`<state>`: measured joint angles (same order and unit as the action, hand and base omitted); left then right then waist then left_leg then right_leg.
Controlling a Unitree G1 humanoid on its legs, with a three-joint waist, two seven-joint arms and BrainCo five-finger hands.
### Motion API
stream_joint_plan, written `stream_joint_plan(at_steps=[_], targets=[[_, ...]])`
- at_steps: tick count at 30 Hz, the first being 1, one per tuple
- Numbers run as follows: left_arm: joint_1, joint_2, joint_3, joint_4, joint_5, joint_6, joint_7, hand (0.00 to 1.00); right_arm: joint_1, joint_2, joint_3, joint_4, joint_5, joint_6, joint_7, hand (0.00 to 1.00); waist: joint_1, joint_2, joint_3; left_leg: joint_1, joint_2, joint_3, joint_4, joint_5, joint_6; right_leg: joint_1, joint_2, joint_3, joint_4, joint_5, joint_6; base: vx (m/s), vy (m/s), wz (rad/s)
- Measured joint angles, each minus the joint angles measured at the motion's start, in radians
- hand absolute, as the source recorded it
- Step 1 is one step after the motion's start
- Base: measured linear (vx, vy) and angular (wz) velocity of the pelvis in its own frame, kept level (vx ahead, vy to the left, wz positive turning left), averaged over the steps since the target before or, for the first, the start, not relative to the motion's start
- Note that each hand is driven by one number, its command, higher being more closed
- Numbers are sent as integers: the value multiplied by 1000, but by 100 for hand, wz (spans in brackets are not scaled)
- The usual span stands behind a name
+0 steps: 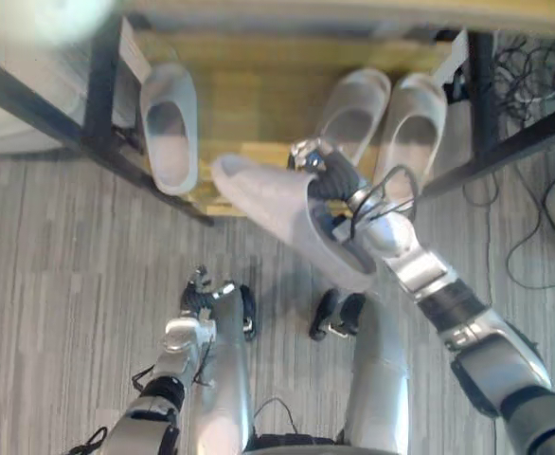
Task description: Organize the slippers on the shoe rack
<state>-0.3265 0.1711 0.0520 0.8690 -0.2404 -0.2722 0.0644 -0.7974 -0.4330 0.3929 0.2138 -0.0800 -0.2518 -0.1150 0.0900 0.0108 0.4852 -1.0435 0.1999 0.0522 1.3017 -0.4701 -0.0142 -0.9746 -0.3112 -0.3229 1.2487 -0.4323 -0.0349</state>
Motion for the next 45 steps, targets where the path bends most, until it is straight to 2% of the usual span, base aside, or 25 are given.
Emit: stream_joint_plan(at_steps=[3,10,14,19,24,33,37,45], targets=[[-19,-19,13,-45,-11,1,15,0,-19,5,-34,0,1,21,-29,100,23,-1,1,-67,0,-16,34,0,-3,-51,-20,-17,39,-7,-12,-42,41,9],[-19,-52,43,-83,-39,3,31,0,-123,73,-119,38,-1,59,-97,100,48,-3,0,-100,0,-29,40,11,-20,-74,-31,-35,56,-20,-21,11,7,7],[-26,-69,49,-95,-44,3,44,0,-205,94,-174,134,-1,100,-142,100,70,-8,-3,-114,0,-46,47,13,-24,-74,-31,-52,61,-27,-22,24,-2,5],[-40,-70,49,-99,-79,6,51,0,-291,166,-221,259,0,143,-184,100,78,-21,-15,-147,-4,-79,60,15,-29,-74,-32,-85,63,-36,-29,5,13,7],[-48,-78,49,-98,-98,16,65,0,-373,199,-234,411,0,172,-210,100,87,-37,-41,-178,-19,-105,65,21,-39,-78,-43,-112,69,-43,-36,-4,21,12],[-77,-112,49,-66,-117,21,69,0,-511,221,-234,637,2,200,-248,100,128,-45,-72,-215,-44,-147,64,32,-58,-78,-58,-155,75,-56,-55,11,22,12],[-92,-115,49,-53,-118,22,71,0,-551,226,-234,677,1,216,-262,100,131,-45,-72,-226,-54,-156,61,36,-63,-77,-63,-169,75,-66,-50,-4,18,10],[-121,-116,48,-10,-149,42,100,0,-588,222,-274,749,0,253,-342,100,141,-45,-72,-248,-89,-179,53,49,-78,-77,-93,-197,93,-87,-66,9,12,16]])
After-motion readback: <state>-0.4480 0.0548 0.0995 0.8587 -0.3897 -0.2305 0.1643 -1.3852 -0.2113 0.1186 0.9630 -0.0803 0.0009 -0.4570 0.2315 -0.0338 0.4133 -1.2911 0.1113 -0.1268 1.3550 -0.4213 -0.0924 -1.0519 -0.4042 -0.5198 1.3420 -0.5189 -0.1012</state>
